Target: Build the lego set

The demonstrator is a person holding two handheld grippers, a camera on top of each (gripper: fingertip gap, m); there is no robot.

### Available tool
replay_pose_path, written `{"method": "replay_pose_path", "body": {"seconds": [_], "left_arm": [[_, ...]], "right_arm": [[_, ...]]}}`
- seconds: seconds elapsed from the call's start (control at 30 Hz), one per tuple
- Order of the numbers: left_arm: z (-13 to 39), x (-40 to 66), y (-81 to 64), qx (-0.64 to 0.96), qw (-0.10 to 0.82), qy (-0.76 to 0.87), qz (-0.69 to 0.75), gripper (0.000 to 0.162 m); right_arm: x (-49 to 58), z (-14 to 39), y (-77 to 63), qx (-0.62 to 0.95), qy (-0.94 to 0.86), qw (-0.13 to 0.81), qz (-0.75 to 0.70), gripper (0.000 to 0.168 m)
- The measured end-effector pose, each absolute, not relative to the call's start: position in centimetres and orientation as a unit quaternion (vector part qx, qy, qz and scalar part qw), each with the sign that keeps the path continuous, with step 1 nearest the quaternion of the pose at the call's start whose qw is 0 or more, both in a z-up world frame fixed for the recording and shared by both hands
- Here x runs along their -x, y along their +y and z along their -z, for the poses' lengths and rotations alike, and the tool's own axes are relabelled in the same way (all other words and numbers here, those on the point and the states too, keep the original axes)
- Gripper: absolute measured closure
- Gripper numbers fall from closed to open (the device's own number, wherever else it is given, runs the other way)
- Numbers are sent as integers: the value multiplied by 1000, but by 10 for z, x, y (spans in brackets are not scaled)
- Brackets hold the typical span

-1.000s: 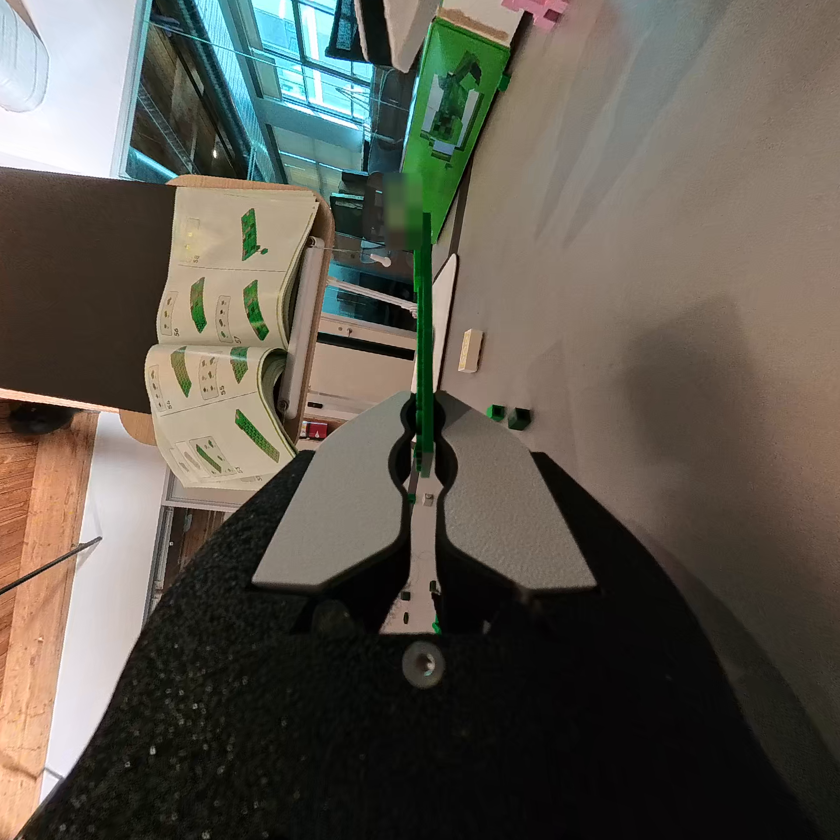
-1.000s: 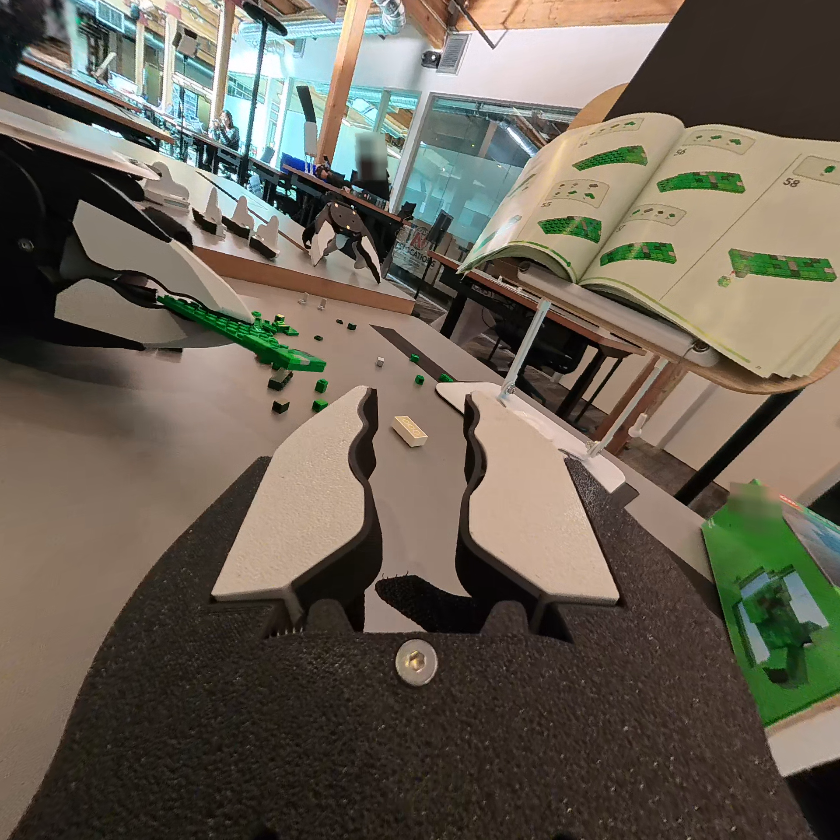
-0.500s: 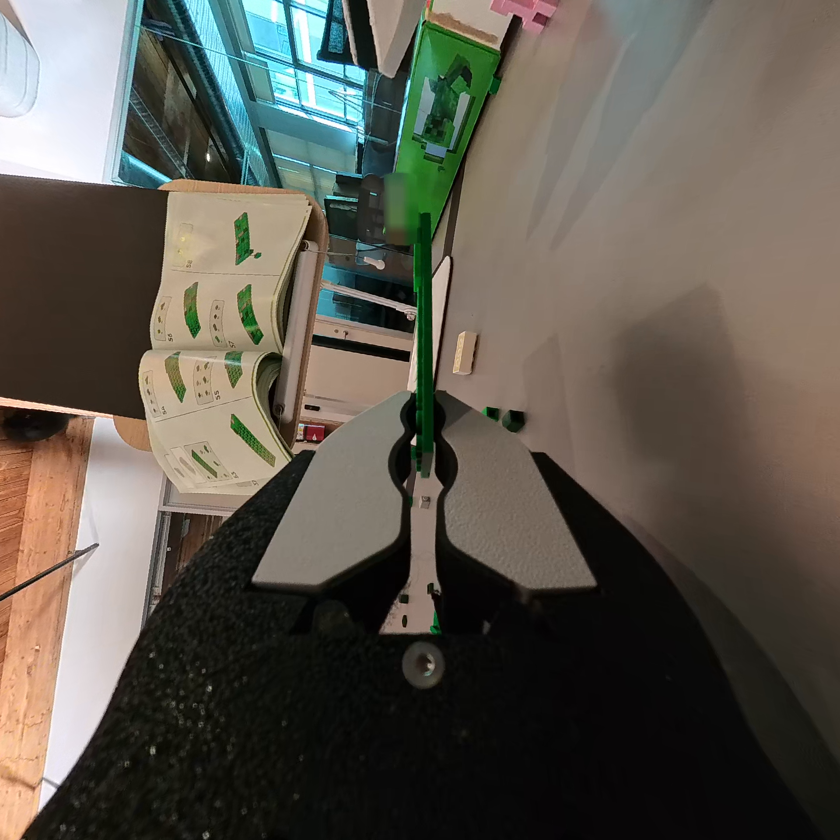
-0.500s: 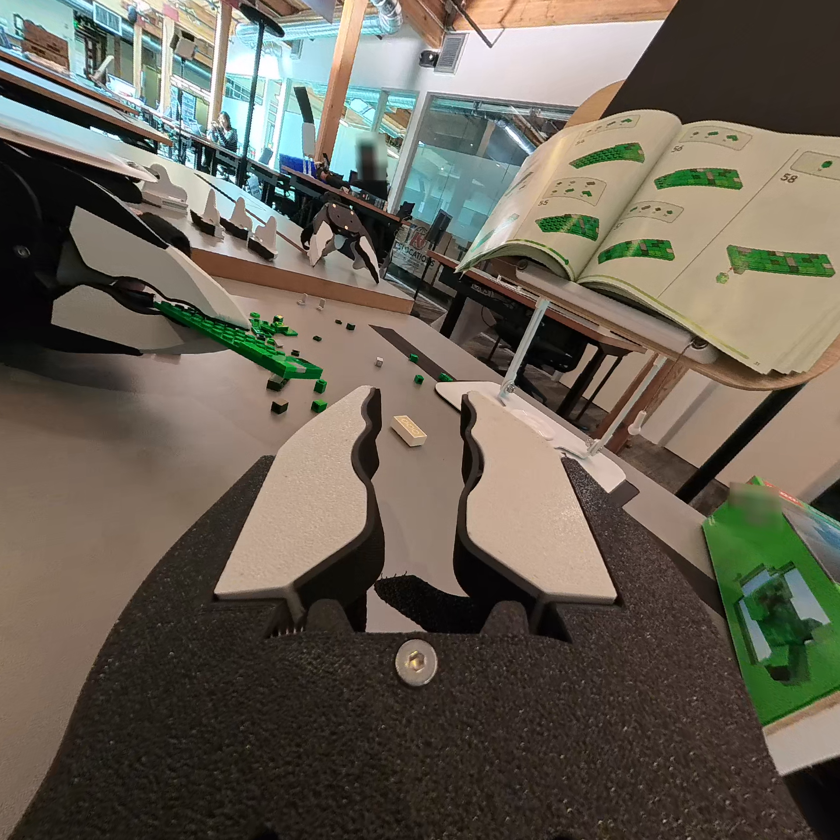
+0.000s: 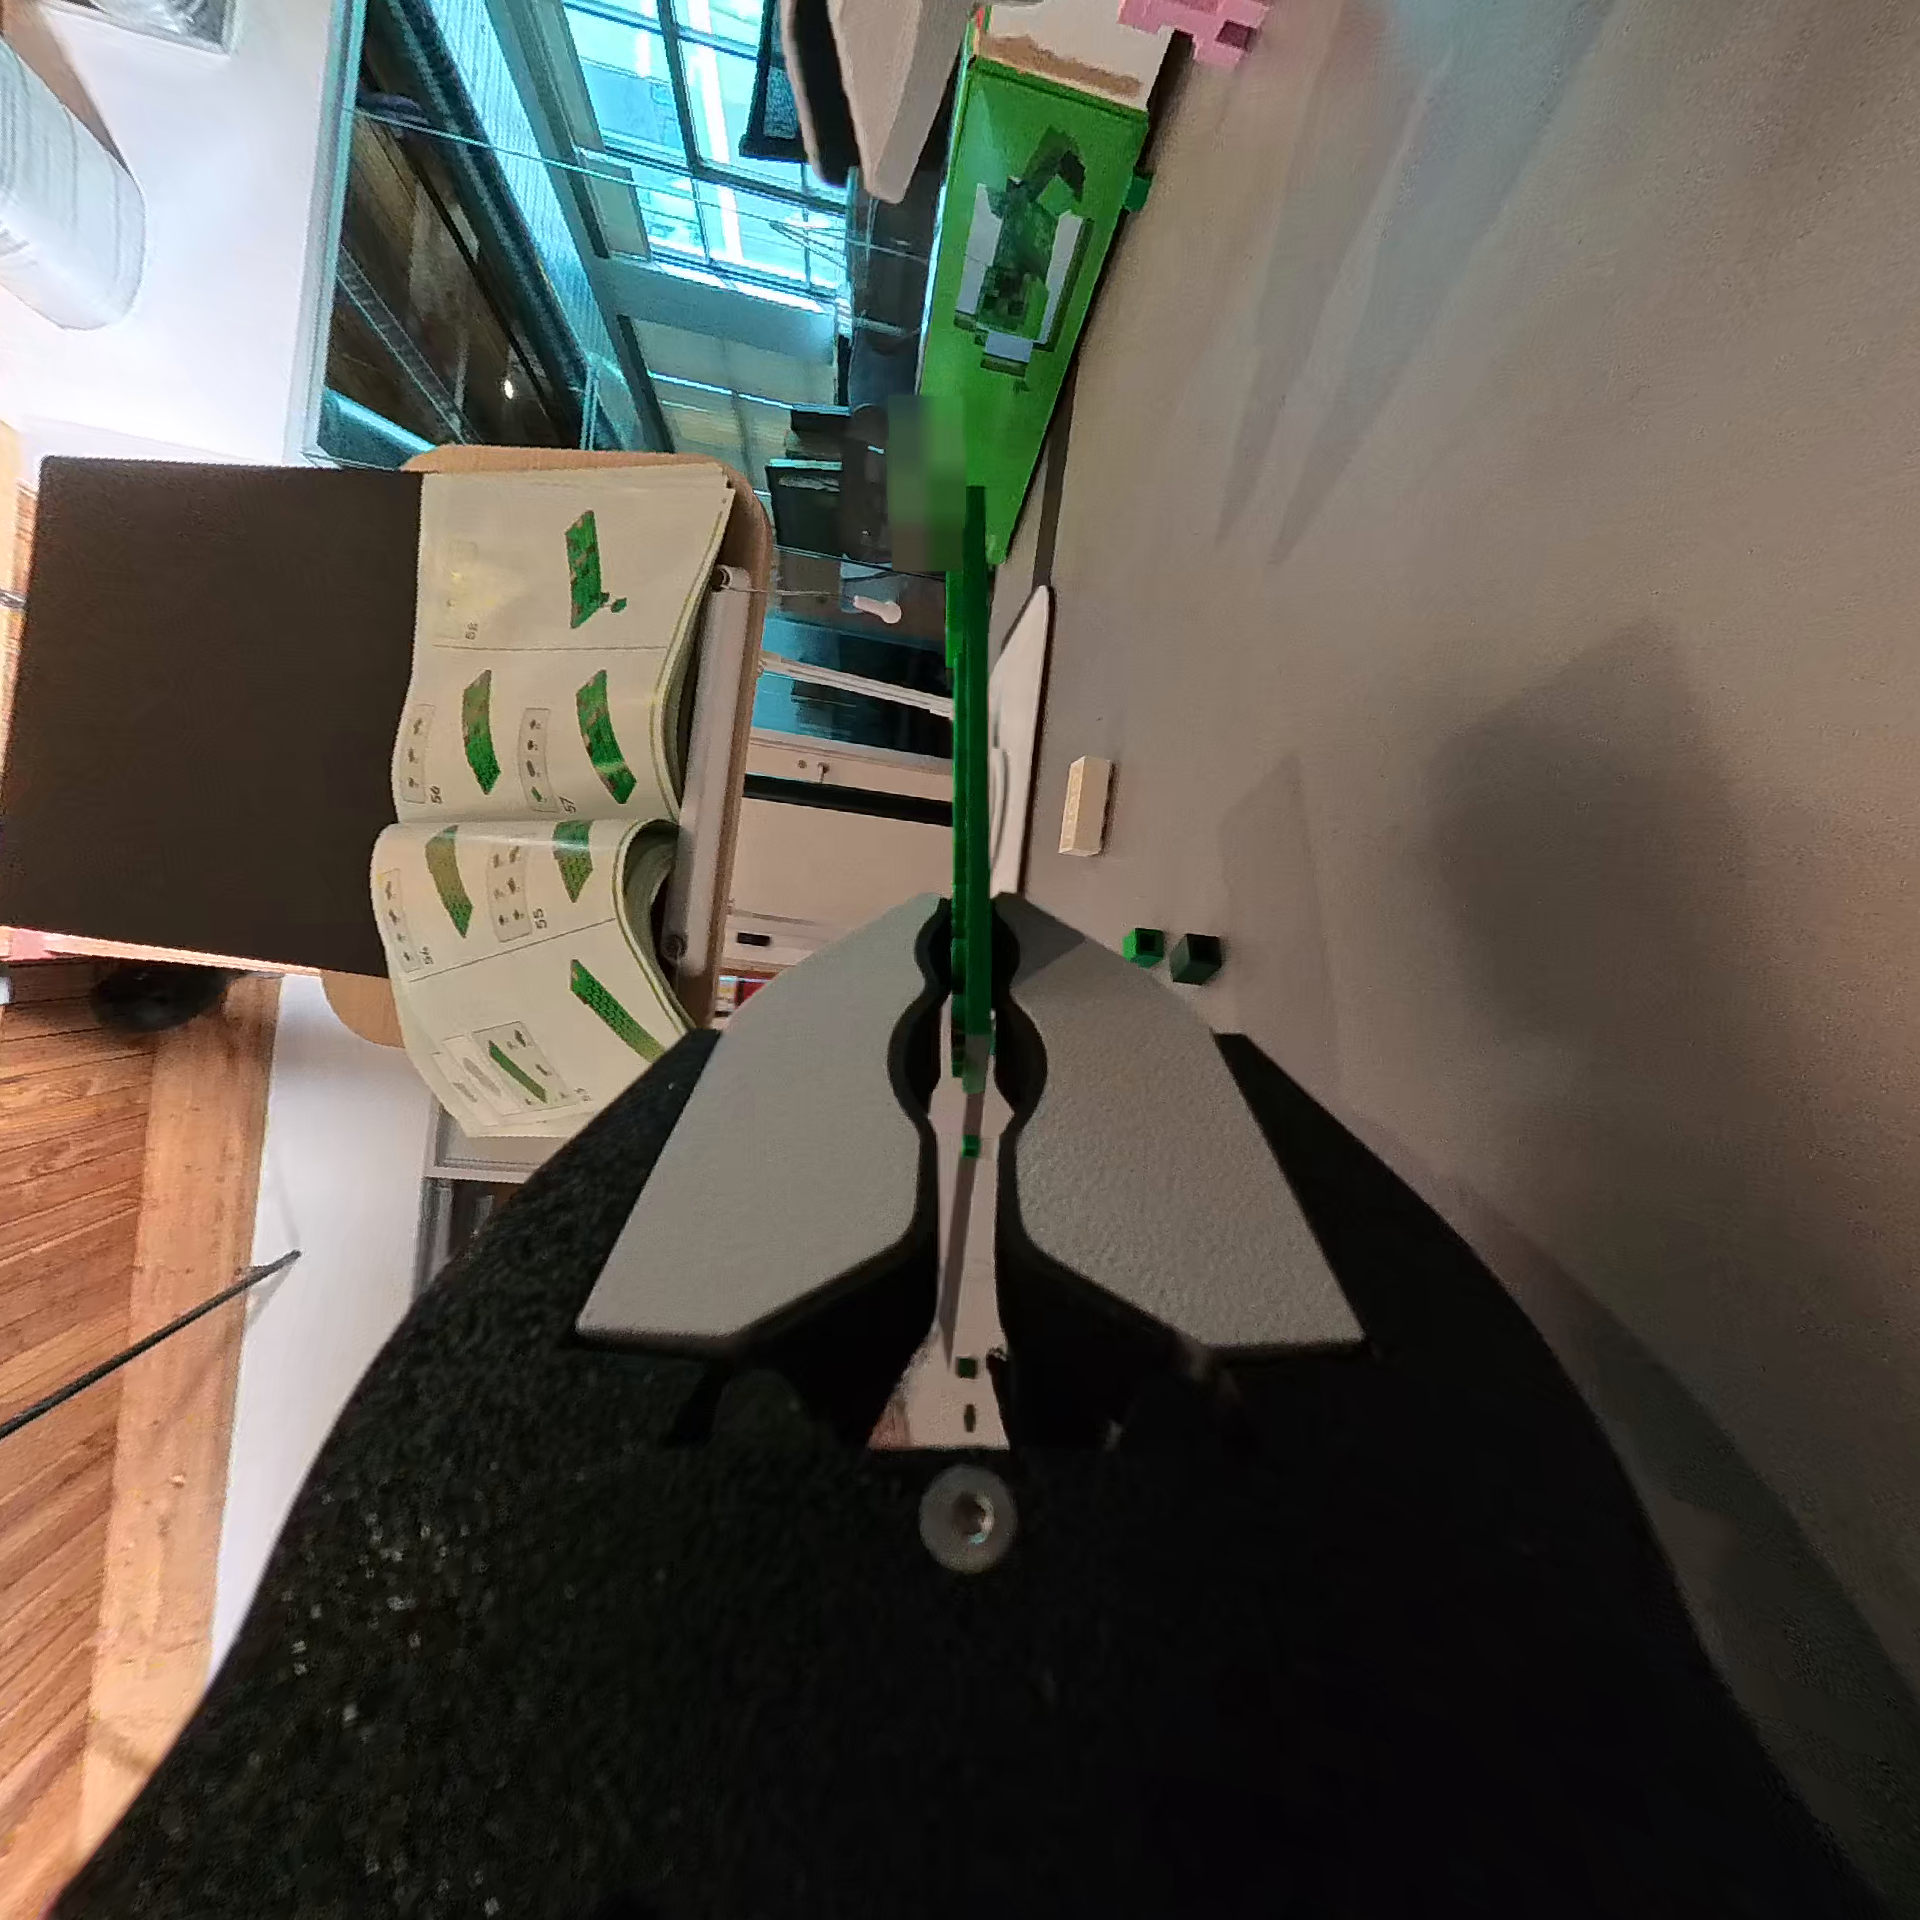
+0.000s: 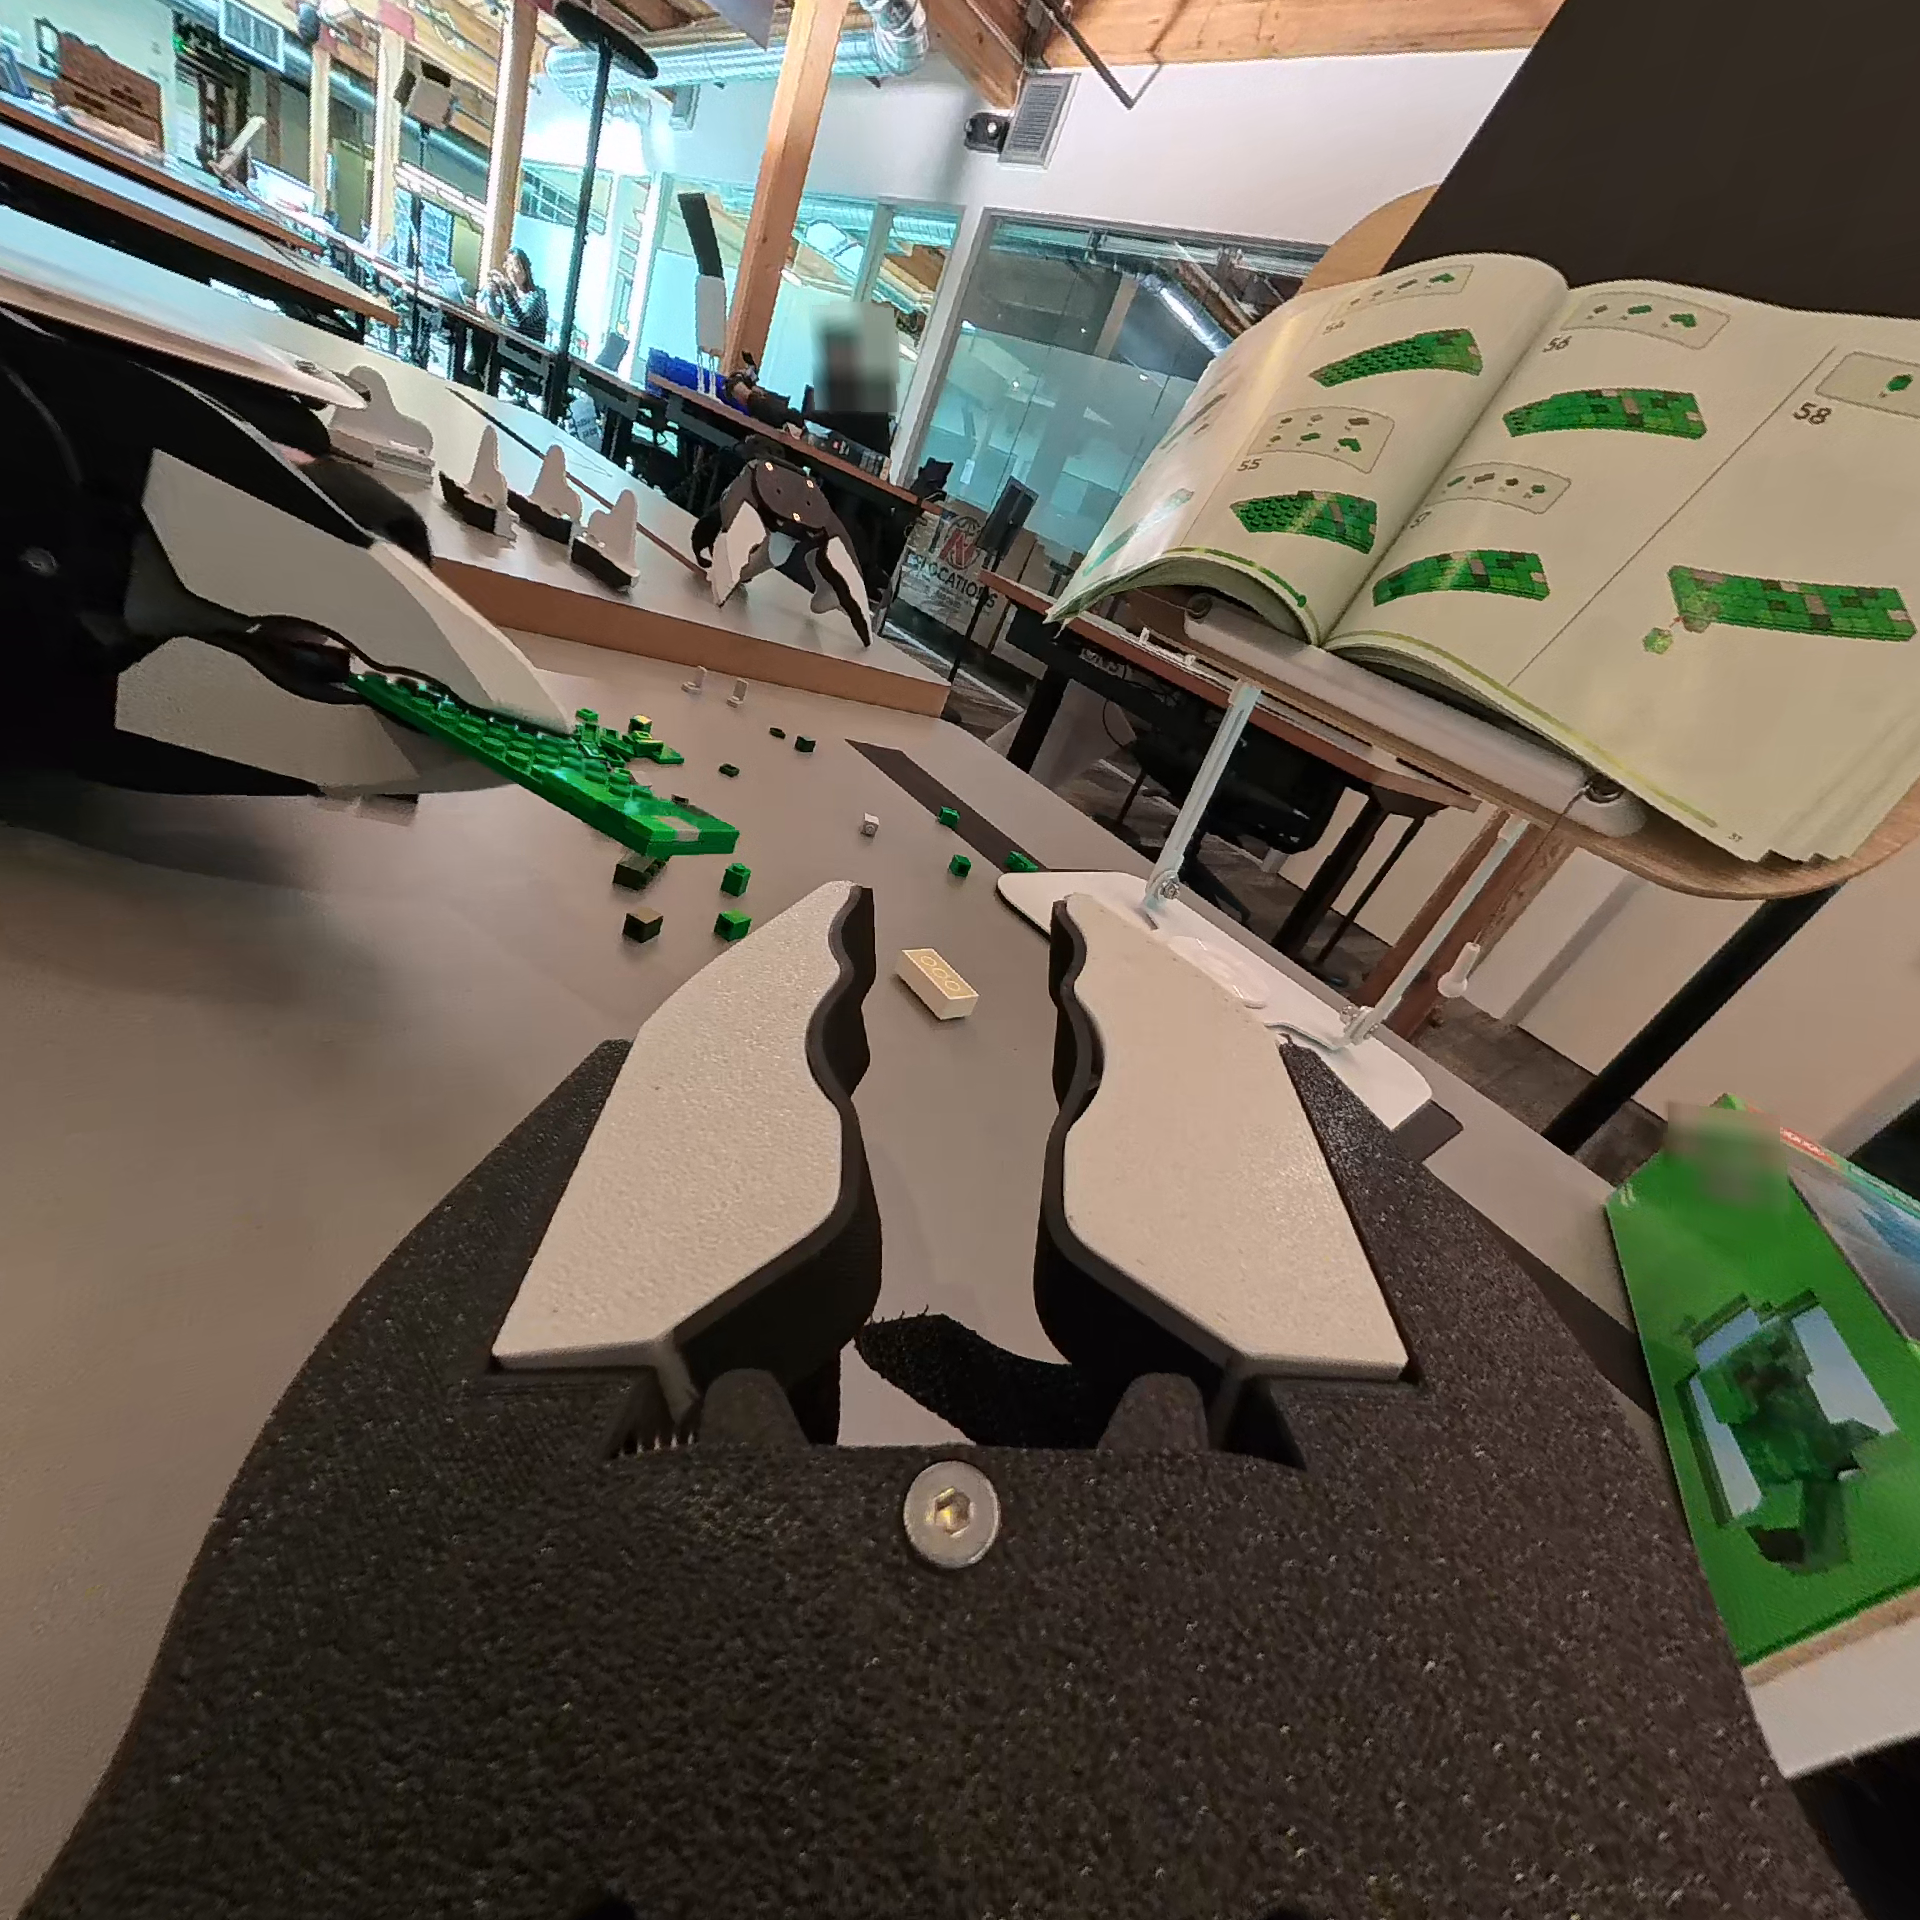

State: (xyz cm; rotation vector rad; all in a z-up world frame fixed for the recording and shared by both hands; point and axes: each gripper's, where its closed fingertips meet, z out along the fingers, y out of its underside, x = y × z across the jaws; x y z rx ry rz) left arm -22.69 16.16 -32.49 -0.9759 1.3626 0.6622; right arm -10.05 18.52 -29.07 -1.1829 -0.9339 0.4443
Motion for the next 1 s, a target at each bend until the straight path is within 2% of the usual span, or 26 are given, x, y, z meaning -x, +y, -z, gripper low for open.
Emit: {"method": "replay_pose_path", "body": {"seconds": [0.33,0.57,0.67,0.8,1.0], "left_arm": [[317,258,164,398,595,589,-375,158],[312,357,177,443,533,546,-471,158],[309,387,175,460,517,526,-495,158],[303,422,172,489,515,489,-506,158],[301,458,178,516,515,439,-525,158]], "right_arm": [[103,297,185,547,-437,687,-197,140],[132,324,179,613,-499,558,-255,143],[151,323,185,621,-511,530,-270,143],[185,319,188,614,-545,488,-298,157],[252,320,207,591,-610,433,-302,163]]}}
